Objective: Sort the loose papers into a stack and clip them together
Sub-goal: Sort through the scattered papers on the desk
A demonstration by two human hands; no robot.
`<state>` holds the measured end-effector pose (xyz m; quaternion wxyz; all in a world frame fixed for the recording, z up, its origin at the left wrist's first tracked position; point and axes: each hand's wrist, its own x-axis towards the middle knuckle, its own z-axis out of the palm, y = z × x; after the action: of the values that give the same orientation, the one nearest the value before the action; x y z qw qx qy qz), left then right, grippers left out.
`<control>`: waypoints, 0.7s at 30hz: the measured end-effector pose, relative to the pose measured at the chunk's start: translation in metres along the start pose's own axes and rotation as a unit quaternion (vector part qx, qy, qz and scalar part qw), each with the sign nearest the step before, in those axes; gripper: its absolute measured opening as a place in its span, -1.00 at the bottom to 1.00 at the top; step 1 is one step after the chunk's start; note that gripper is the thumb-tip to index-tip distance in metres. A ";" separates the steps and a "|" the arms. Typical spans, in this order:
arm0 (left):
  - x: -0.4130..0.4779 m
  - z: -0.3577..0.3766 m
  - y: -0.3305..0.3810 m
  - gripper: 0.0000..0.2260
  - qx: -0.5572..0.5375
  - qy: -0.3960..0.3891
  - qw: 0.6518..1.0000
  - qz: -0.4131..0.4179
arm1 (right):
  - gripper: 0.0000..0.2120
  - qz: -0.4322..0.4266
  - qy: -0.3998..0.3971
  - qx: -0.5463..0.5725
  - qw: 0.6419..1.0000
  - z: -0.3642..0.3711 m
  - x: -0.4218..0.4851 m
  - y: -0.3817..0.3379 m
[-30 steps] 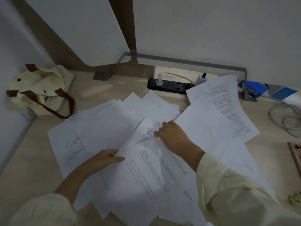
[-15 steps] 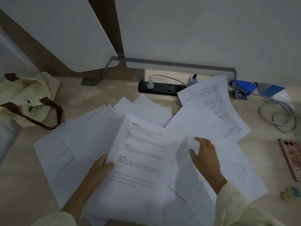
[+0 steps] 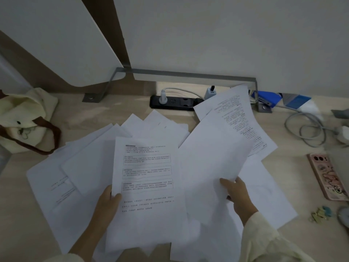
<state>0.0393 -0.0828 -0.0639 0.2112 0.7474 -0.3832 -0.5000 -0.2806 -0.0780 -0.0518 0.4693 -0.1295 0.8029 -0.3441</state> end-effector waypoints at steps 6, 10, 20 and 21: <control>-0.017 -0.001 0.001 -0.64 -0.038 0.004 0.999 0.015 | -0.76 -0.209 0.097 -0.183 0.956 -0.012 -0.035 -0.033; -0.032 0.001 0.006 -0.51 -0.114 -0.004 0.992 0.054 | -0.79 -0.363 0.174 -0.212 0.891 -0.030 -0.067 -0.063; -0.040 0.006 -0.001 -0.58 -0.114 -0.008 0.988 0.107 | -0.64 -0.583 0.074 -0.328 0.740 0.006 -0.102 -0.033; -0.042 0.005 -0.003 -0.63 -0.116 -0.012 0.989 0.095 | -0.64 -0.573 0.049 -0.347 0.741 0.014 -0.095 -0.019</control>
<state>0.0267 -0.0481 -0.0434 0.3389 0.6716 -0.3944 -0.5277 -0.2211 -0.0481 0.0196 0.0661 -0.7018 0.6633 -0.2511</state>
